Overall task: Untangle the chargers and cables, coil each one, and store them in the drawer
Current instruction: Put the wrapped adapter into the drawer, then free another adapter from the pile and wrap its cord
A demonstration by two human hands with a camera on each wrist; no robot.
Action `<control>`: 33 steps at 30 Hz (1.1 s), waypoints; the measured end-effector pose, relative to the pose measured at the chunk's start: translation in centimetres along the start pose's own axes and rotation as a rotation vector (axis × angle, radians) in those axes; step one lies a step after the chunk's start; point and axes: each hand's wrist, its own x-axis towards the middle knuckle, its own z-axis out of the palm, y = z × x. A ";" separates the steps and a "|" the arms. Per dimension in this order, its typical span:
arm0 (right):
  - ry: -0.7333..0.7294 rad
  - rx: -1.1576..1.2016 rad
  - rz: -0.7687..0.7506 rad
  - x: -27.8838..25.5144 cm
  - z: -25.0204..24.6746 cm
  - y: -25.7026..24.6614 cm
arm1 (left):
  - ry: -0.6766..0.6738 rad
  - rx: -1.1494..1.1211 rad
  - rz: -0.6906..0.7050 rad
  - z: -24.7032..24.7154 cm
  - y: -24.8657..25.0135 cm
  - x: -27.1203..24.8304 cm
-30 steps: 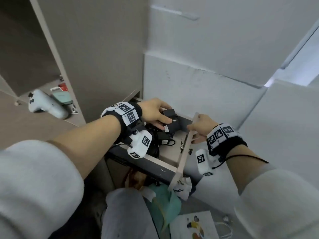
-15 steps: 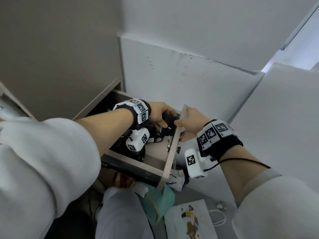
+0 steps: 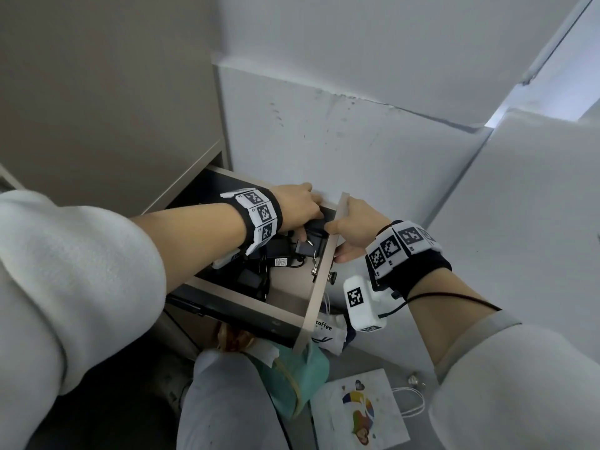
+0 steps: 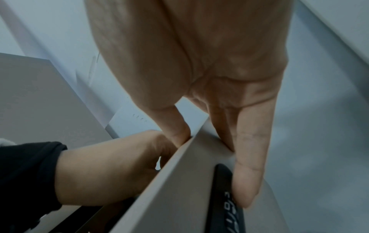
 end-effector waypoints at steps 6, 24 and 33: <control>0.016 -0.069 0.022 0.2 0.0 -0.2 | 0.019 -0.277 -0.179 -0.1 0.7 0.0; 0.042 -0.245 -0.301 -11.1 7.6 -11.7 | 0.705 -1.366 -0.601 -4.2 1.8 -23.6; -0.344 -0.292 -0.696 -22.9 22.3 -21.7 | 0.861 -0.794 -1.013 -4.7 2.8 -48.1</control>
